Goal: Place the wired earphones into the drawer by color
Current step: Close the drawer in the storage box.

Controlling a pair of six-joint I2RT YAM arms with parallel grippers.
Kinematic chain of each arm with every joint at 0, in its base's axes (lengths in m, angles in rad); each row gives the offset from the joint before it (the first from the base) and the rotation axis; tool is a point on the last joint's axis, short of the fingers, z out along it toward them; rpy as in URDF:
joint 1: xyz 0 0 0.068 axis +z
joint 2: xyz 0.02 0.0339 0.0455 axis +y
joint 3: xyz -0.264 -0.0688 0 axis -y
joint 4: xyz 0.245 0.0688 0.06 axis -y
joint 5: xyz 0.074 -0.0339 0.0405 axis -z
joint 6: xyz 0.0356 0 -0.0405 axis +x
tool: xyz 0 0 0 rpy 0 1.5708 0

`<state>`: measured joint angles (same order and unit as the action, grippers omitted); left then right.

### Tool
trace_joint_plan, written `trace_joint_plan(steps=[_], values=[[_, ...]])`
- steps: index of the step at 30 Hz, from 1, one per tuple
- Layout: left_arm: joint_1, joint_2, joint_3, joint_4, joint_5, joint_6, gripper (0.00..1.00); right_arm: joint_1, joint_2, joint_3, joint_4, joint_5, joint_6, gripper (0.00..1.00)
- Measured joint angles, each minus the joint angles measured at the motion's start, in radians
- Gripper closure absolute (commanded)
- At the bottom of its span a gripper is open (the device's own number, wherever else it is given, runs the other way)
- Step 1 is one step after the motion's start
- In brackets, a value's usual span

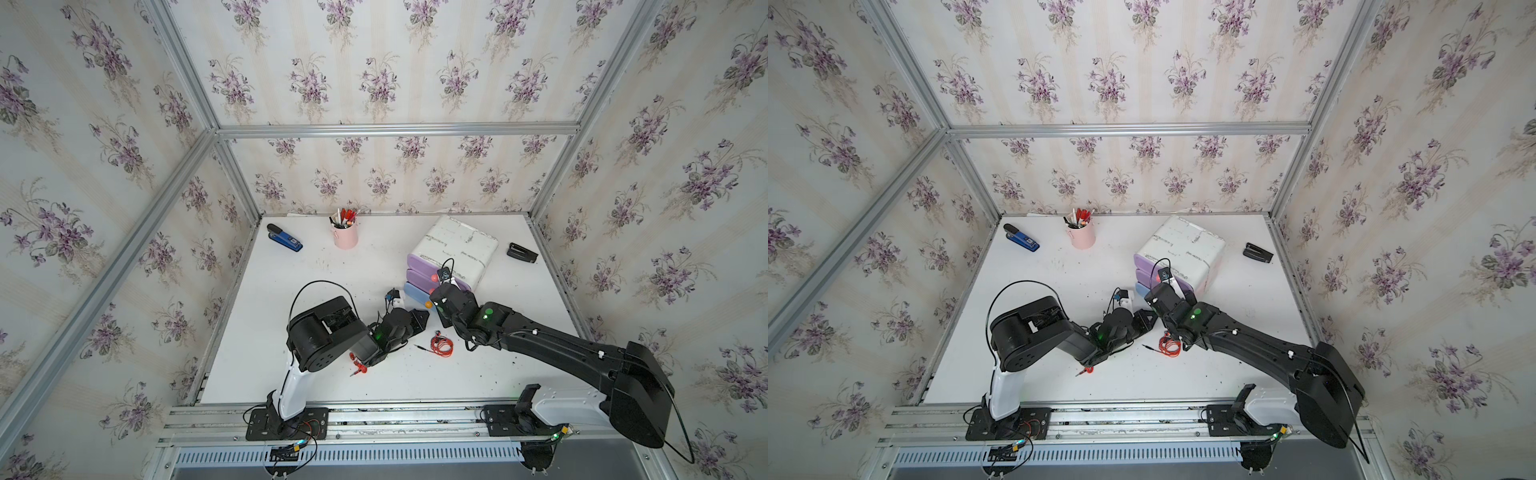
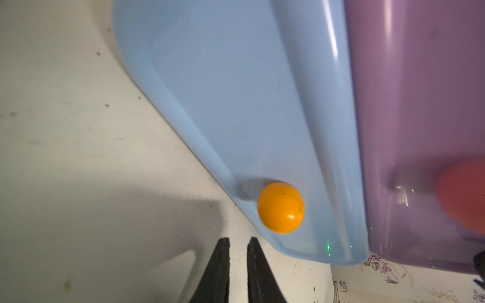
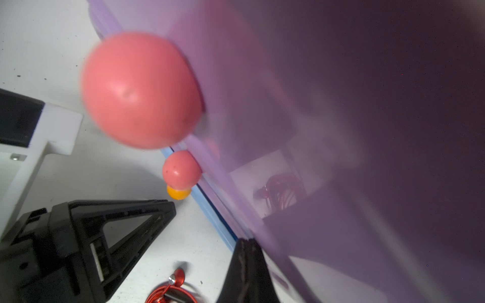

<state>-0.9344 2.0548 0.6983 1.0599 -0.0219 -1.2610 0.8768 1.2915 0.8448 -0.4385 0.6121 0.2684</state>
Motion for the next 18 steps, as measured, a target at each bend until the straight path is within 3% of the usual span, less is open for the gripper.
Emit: trace_joint_plan(steps=[8,13,18], values=[[0.0,0.002,-0.032,0.065,0.0,-0.011,0.65,0.0,-0.04,-0.001,0.002,-0.029,0.016,0.84],[0.0,0.01,-0.059,0.135,0.0,-0.023,0.53,0.0,-0.124,0.0,0.015,-0.145,0.017,0.77],[0.0,0.056,-0.042,0.224,0.0,-0.031,0.5,0.0,-0.192,0.009,0.021,-0.298,0.021,0.75]])
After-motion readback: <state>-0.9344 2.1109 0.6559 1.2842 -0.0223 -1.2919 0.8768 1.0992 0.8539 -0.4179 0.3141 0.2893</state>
